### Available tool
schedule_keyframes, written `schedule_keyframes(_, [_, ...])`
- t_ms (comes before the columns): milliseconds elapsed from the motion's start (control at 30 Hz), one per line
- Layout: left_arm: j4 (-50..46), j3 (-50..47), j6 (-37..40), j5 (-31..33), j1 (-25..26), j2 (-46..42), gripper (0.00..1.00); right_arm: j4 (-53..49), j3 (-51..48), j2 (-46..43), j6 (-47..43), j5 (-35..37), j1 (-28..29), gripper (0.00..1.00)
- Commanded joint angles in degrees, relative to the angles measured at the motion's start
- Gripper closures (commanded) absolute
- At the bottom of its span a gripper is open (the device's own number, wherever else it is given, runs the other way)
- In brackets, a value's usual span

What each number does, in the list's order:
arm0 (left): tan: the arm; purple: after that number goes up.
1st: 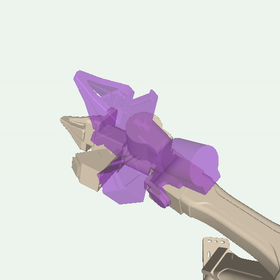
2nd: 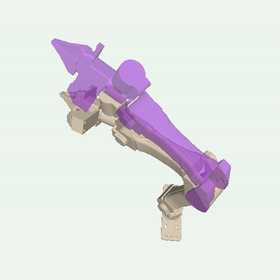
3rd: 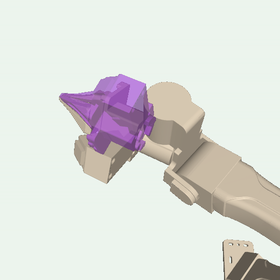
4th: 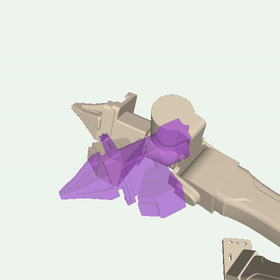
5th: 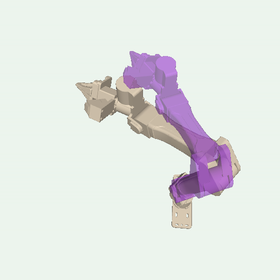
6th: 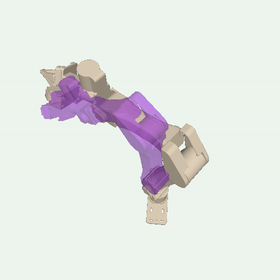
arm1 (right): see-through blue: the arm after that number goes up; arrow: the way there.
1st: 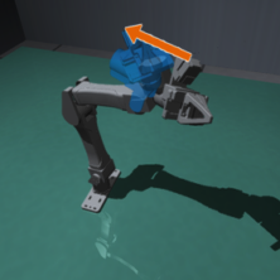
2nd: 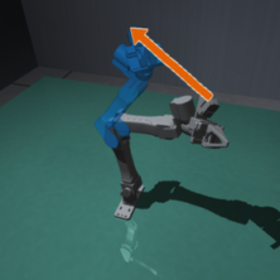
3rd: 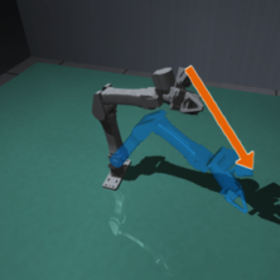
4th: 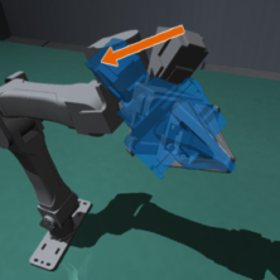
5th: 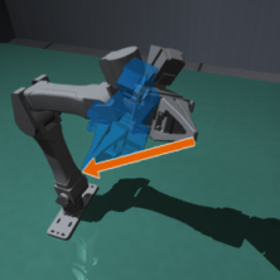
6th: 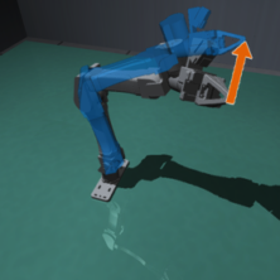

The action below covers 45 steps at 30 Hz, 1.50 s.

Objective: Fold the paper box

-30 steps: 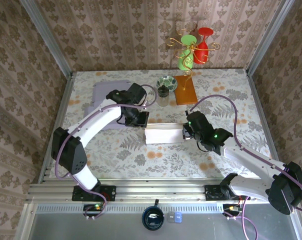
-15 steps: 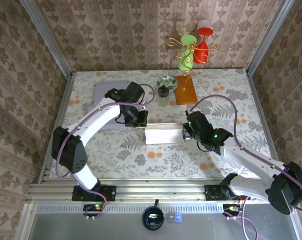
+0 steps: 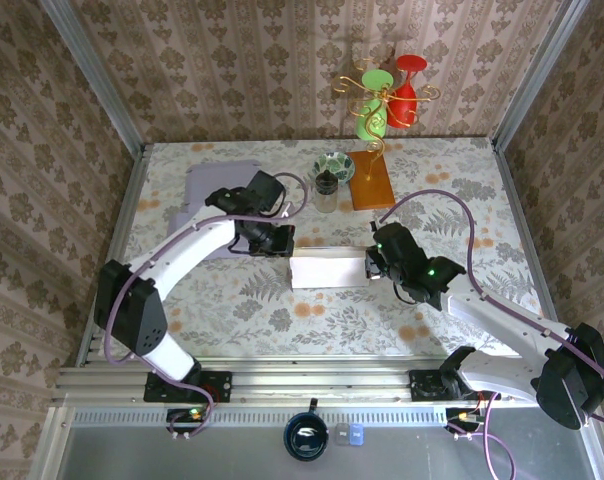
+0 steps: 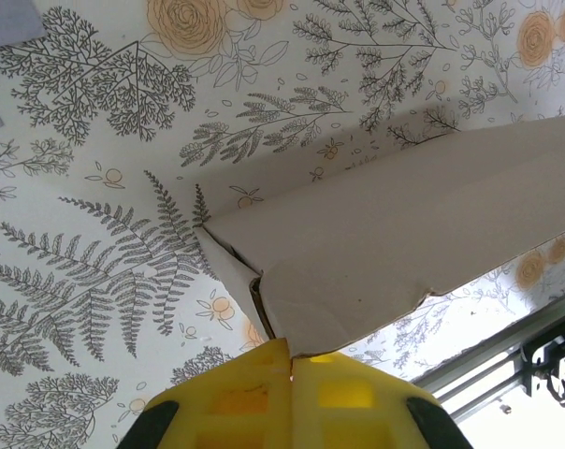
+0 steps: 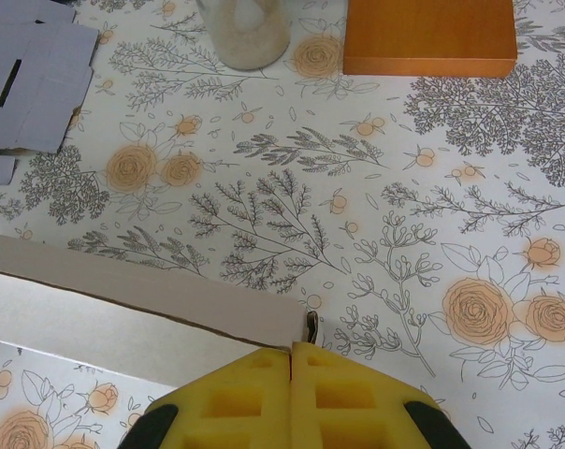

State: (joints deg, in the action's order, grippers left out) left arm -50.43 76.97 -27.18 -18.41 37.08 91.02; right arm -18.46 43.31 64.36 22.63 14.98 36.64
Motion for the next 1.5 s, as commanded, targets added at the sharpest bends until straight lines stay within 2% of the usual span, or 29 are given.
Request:
schedule_keyframes(0, [0.26,-2.74,1.78,0.57,1.45,-0.28,1.00,-0.55,-1.49,0.52,-0.70,-1.90,0.97,1.00])
schedule_keyframes(300, [1.56,-5.60,2.21,4.61,3.82,-2.66,1.00,-2.54,-1.08,-1.53,2.82,-1.28,0.93,1.00])
schedule_keyframes(433, [1.83,-6.43,2.05,7.53,5.50,-3.81,1.00,-6.45,1.02,-3.74,10.46,-1.09,0.97,0.77])
schedule_keyframes(567, [2.32,-7.46,1.24,10.85,7.45,-5.14,1.00,-12.87,3.82,-7.93,28.95,0.35,0.73,0.47])
schedule_keyframes(633, [2.92,-8.18,0.68,11.73,7.99,-5.71,1.00,-14.54,3.81,-10.63,38.72,-0.63,0.25,0.41])
schedule_keyframes(767, [3.45,-8.77,-0.21,13.01,8.98,-6.21,1.00,-9.57,1.43,-14.75,55.65,-3.45,-0.96,0.31])
schedule_keyframes(867, [3.59,-8.52,-0.49,13.38,9.42,-6.04,1.00,-8.03,-0.71,-15.09,67.74,-7.24,-3.00,0.30])
schedule_keyframes(967, [3.67,-8.33,-0.62,13.54,10.01,-5.84,1.00,-6.16,-2.76,-15.24,74.10,-8.58,-3.67,0.30])
schedule_keyframes(1200, [3.66,-8.33,-0.91,13.69,10.43,-5.81,1.00,-0.57,-7.40,-15.23,78.75,-9.39,-5.00,0.34])
schedule_keyframes(1467, [3.59,-7.80,-1.00,13.61,10.56,-5.42,1.00,4.35,-11.33,-14.16,81.24,-9.80,-5.27,0.43])
